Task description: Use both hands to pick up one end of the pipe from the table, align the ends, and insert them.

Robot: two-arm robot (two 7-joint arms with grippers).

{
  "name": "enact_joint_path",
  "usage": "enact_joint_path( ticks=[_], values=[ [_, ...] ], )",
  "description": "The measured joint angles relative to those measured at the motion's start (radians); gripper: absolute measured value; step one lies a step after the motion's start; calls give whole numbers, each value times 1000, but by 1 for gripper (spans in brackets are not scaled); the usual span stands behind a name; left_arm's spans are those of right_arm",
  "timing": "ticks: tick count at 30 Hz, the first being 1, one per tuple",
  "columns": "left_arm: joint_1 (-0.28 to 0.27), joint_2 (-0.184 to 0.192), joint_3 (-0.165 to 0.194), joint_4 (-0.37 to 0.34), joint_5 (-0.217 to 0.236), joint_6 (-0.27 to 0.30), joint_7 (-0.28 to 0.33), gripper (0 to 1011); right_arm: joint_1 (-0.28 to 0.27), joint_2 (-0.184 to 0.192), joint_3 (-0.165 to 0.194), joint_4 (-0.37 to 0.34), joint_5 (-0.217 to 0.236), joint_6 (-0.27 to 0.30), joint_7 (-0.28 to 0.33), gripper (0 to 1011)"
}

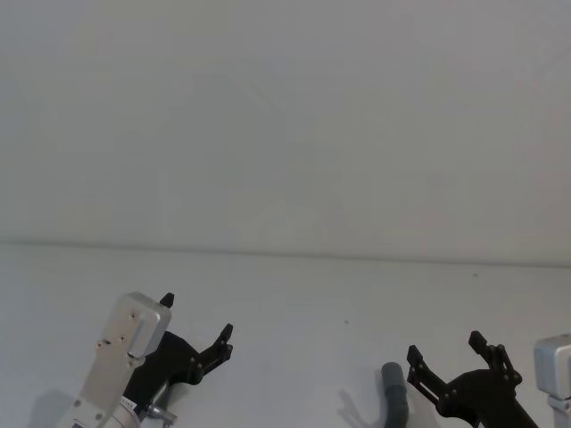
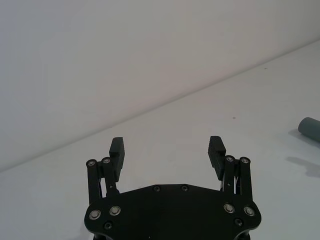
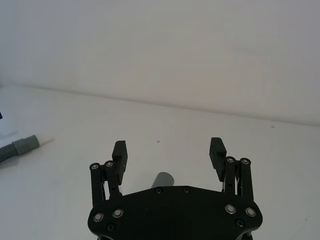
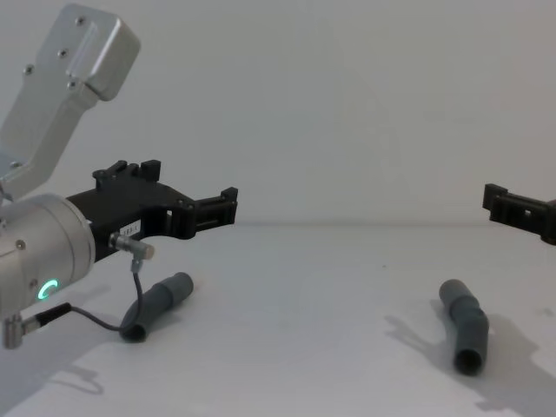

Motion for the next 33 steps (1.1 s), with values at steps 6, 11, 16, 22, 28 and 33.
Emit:
enact_joint_path(
  ticks=[6, 11, 16, 22, 28, 33],
  values=[
    [0, 0, 0, 0, 0, 0, 0, 1002, 0, 0, 0, 0, 0, 0, 0, 1001],
    [0, 0, 0, 0, 0, 0, 0, 1001, 0, 0, 0, 0, 0, 0, 0, 1001],
    [0, 0, 0, 0, 0, 0, 0, 1001, 0, 0, 0, 0, 0, 0, 0, 1002],
    [0, 0, 0, 0, 0, 0, 0, 1001, 0, 0, 0, 0, 0, 0, 0, 1001],
    [0, 0, 0, 0, 0, 0, 0, 1002, 0, 0, 0, 0, 0, 0, 0, 1001],
    [0, 0, 0, 0, 0, 0, 0, 1002, 0, 0, 0, 0, 0, 0, 0, 1002]
  ],
)
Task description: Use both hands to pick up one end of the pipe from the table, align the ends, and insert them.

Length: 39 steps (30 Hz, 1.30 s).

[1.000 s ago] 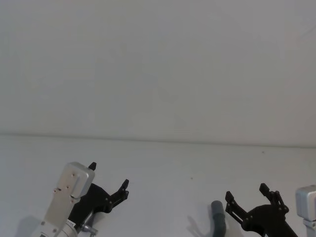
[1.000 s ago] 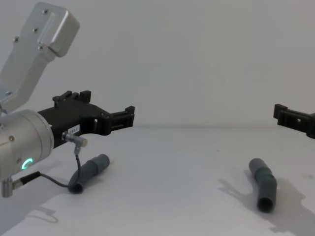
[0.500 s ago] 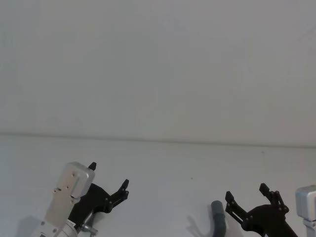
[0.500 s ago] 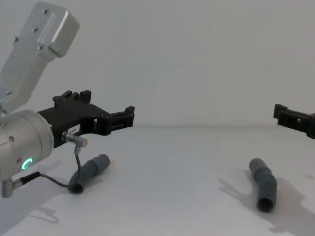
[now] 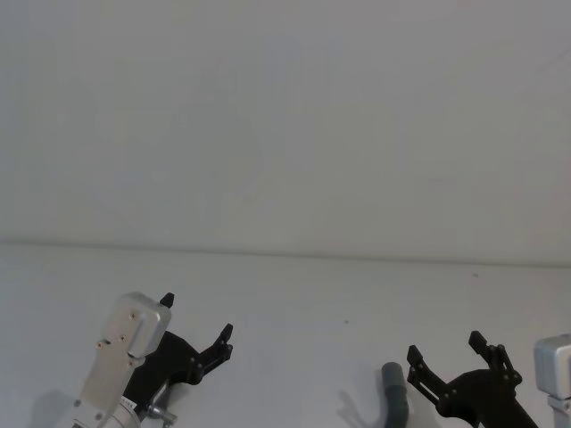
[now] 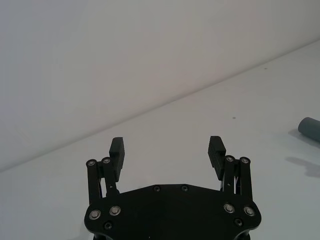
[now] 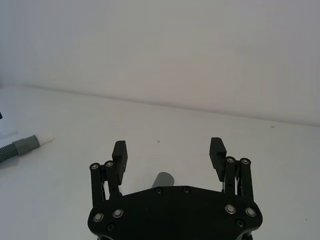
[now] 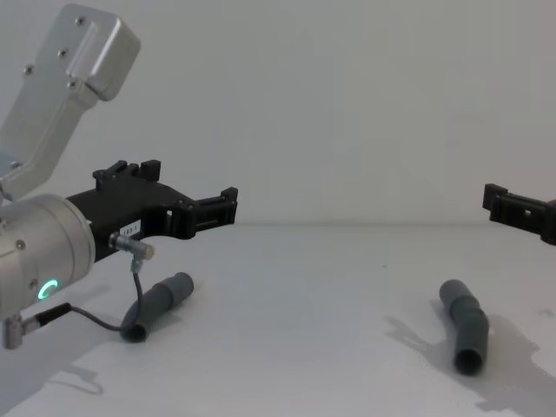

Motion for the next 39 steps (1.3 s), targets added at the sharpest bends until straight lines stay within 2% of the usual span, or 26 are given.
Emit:
enact_joint_path(
  ticks=[39],
  values=[
    [0, 0, 0, 0, 0, 0, 0, 1001, 0, 0, 0, 0, 0, 0, 0, 1001]
  ],
)
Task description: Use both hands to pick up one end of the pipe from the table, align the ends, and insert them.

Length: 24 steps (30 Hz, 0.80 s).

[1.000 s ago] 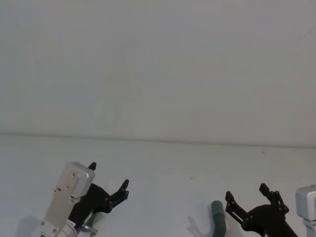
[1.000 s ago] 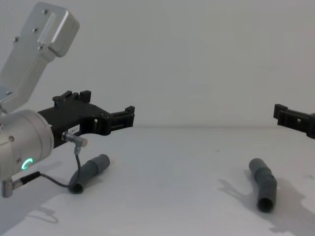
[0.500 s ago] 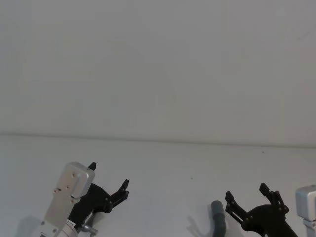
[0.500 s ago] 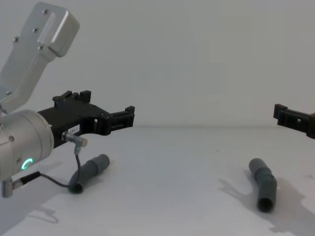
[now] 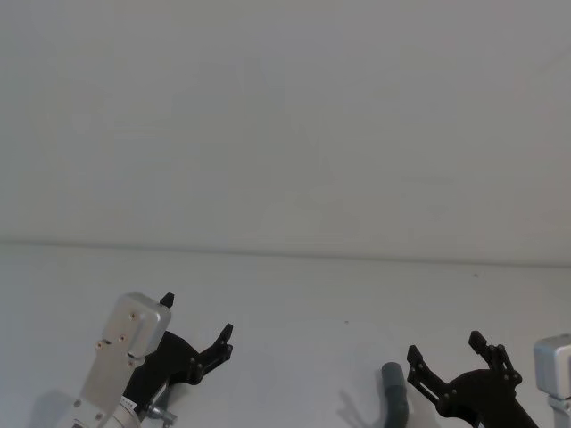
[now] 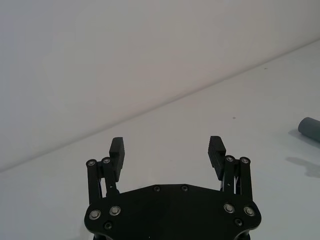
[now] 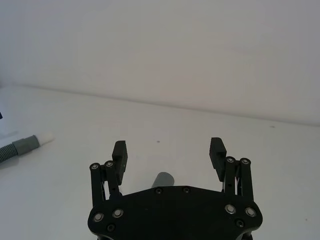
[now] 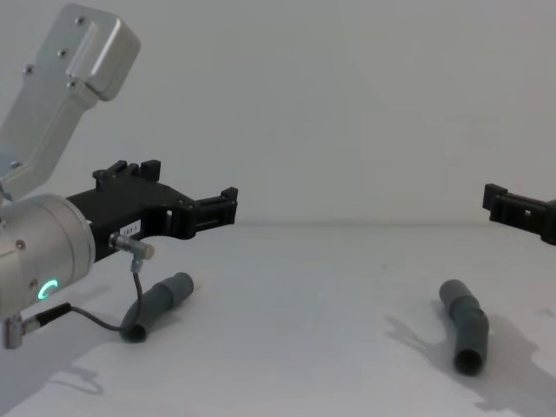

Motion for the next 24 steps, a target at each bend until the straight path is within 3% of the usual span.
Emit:
enact_joint_path(
  ticks=[14, 24],
  values=[
    [1, 0, -1, -3, 1, 10, 1, 1002, 0, 0, 0, 0, 0, 0, 0, 1002],
    [18, -12, -13, -39, -1, 124, 33, 1002, 0, 0, 0, 0, 0, 0, 0, 1002]
  ],
)
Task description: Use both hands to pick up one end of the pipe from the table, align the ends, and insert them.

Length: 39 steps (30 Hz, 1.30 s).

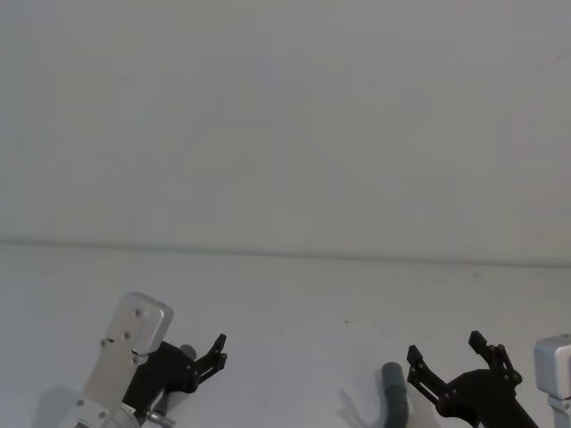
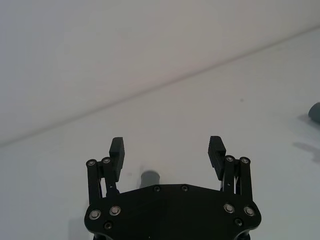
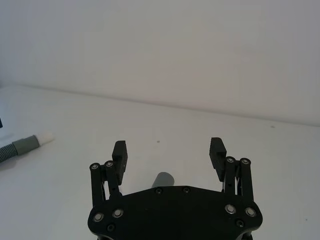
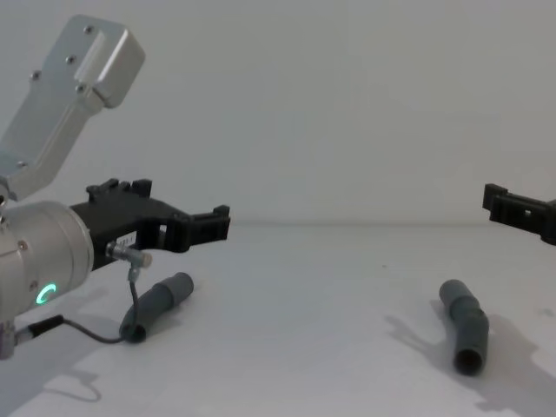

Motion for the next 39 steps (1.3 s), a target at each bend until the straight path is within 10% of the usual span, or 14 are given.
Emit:
enact_joint_path(
  ticks=[17, 39],
  values=[
    [28, 0, -53, -61, -56, 248, 13, 1002, 0, 0, 0, 0, 0, 0, 0, 1001],
    [14, -24, -96, -6, -103, 310, -32, 1001, 0, 0, 0, 0, 0, 0, 0, 1001]
  ],
)
